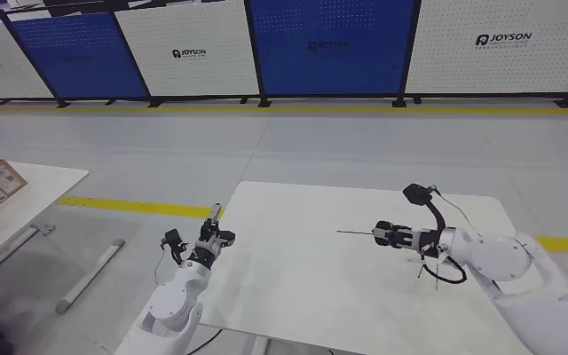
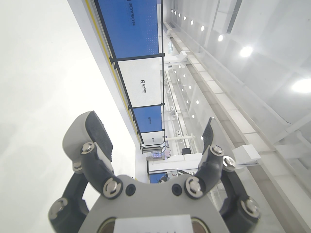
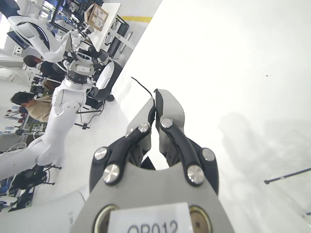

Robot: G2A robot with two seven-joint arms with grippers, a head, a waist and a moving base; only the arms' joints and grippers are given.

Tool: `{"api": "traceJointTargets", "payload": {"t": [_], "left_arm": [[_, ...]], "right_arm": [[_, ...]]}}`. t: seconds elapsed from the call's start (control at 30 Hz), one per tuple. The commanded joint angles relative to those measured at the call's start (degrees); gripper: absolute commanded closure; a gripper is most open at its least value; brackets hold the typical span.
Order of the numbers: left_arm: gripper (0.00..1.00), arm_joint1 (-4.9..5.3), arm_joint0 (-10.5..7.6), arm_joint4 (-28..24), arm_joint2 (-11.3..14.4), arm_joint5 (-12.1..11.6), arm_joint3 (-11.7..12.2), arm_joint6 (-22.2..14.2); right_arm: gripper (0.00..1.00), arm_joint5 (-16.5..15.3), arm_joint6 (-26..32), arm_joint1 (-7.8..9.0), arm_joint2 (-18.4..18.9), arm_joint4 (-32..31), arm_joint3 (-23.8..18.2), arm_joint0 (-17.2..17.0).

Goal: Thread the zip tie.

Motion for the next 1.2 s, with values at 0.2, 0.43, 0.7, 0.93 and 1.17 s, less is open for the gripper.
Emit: {"api": "traceJointTargets", "payload": {"t": [0.2, 0.43, 0.7, 0.93, 1.17], "left_arm": [[0.00, 0.00, 0.00, 0.00, 0.00, 0.00, 0.00, 0.00], [0.00, 0.00, 0.00, 0.00, 0.00, 0.00, 0.00, 0.00], [0.00, 0.00, 0.00, 0.00, 0.00, 0.00, 0.00, 0.00], [0.00, 0.00, 0.00, 0.00, 0.00, 0.00, 0.00, 0.00], [0.00, 0.00, 0.00, 0.00, 0.00, 0.00, 0.00, 0.00]], "right_arm": [[1.00, -9.93, -3.34, 0.13, -0.55, -13.94, -3.08, -0.40], [1.00, -11.06, -3.86, 0.01, -0.84, -14.00, -3.34, -0.95], [1.00, -11.06, -3.86, 0.01, -0.84, -14.00, -3.34, -0.95], [1.00, -15.75, -7.78, 0.13, -0.23, -23.92, -3.90, -0.87], [1.00, -15.92, -16.10, 0.20, -3.94, -37.09, -8.15, -1.17]]}}
